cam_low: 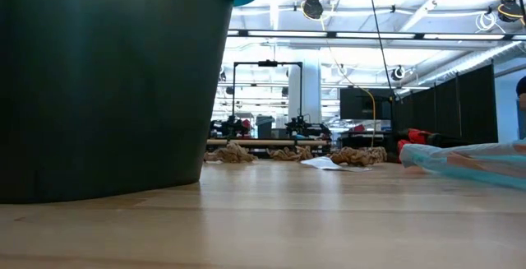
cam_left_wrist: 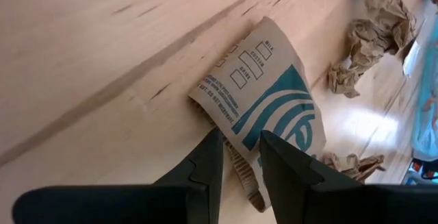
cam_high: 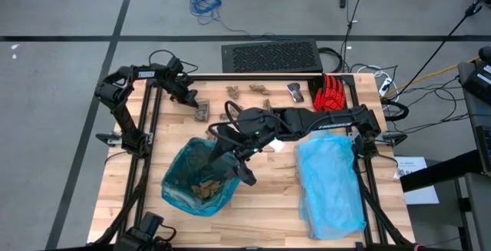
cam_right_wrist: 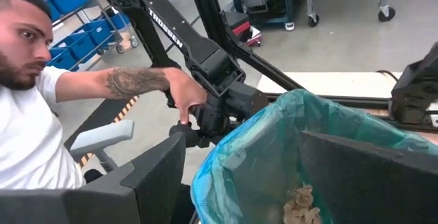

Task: Place trash/remove bag and relplace
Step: Put the cardboard piece into the trash bin

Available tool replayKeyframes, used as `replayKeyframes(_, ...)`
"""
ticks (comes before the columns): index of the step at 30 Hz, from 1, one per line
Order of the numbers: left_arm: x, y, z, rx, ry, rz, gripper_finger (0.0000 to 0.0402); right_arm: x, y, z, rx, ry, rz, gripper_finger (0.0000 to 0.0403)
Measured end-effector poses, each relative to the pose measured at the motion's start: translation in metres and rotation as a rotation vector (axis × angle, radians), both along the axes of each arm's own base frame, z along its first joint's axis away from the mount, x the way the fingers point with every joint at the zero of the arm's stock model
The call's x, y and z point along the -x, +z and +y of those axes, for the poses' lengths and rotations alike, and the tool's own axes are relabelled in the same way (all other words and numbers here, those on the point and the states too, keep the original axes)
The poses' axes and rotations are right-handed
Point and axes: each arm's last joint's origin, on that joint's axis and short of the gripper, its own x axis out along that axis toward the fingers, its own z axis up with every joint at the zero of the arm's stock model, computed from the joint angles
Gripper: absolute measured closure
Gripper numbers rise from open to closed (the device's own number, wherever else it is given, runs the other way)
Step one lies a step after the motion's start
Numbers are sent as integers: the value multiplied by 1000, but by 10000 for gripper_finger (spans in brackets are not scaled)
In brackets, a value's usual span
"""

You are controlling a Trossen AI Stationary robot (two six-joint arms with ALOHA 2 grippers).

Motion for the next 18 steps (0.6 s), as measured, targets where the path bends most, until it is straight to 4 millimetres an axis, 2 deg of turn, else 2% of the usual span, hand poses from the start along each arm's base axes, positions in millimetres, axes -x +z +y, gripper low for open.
replayKeyframes(6,-2,0,-1,4,-3,2,307,5,7,-1,-4,-2,-23,128)
replayKeyframes(18,-20,0,-9,-12,-80,-1,307,7,10,-1,-4,-2,-28,128)
